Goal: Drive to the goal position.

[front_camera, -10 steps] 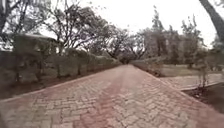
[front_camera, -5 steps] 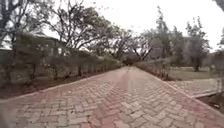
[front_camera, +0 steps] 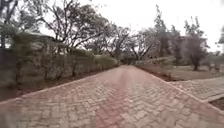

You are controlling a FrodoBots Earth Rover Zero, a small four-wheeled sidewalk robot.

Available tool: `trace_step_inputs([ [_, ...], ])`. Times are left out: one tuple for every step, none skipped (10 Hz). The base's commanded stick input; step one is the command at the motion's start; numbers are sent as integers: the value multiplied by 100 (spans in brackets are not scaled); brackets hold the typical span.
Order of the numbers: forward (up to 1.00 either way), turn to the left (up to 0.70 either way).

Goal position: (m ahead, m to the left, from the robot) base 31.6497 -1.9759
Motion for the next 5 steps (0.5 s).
trace_step_inputs([
  [70, 0],
  [70, 0],
  [70, 0],
  [70, 0],
  [70, 0],
])
